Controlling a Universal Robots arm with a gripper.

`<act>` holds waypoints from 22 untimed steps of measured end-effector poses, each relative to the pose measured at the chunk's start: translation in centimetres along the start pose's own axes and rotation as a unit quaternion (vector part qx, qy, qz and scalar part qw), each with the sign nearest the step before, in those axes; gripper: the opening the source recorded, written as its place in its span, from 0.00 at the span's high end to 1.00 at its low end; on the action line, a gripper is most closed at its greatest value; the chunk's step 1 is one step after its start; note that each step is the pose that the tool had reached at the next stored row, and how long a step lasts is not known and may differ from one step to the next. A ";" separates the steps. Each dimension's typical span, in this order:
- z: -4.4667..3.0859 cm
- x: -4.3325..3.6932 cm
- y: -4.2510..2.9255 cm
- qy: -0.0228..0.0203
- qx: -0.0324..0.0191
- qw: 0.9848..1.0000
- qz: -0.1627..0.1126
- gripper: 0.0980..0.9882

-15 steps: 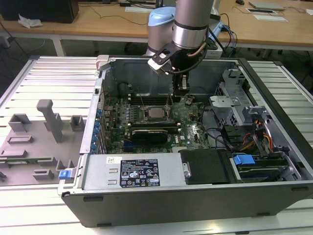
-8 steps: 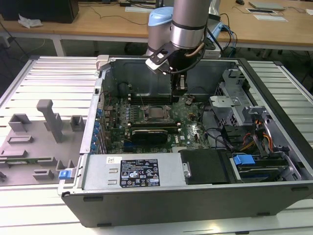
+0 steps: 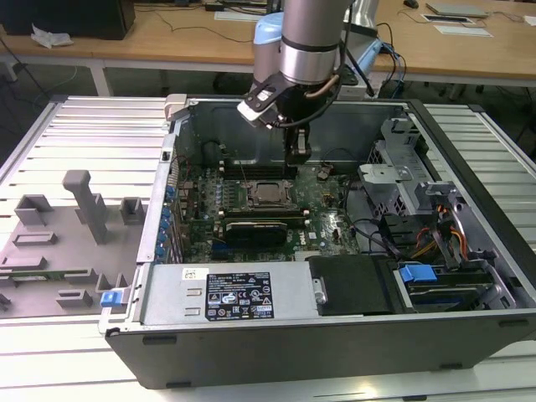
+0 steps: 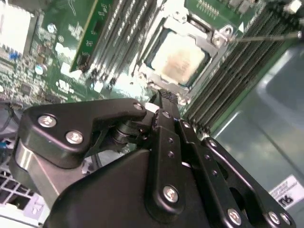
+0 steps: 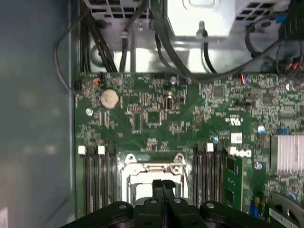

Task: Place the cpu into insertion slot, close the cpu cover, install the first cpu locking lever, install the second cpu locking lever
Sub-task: 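Close the cpu cover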

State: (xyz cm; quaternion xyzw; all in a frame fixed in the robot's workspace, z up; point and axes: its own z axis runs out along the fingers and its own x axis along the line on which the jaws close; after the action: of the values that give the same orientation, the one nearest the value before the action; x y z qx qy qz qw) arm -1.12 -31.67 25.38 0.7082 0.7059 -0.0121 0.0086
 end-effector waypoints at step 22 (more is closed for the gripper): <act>1.64 -0.67 -3.55 0.027 -0.007 0.997 -0.075 0.99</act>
State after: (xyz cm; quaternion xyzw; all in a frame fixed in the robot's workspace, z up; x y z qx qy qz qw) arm -4.68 -32.37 23.77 0.6535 0.7568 0.0109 -0.0064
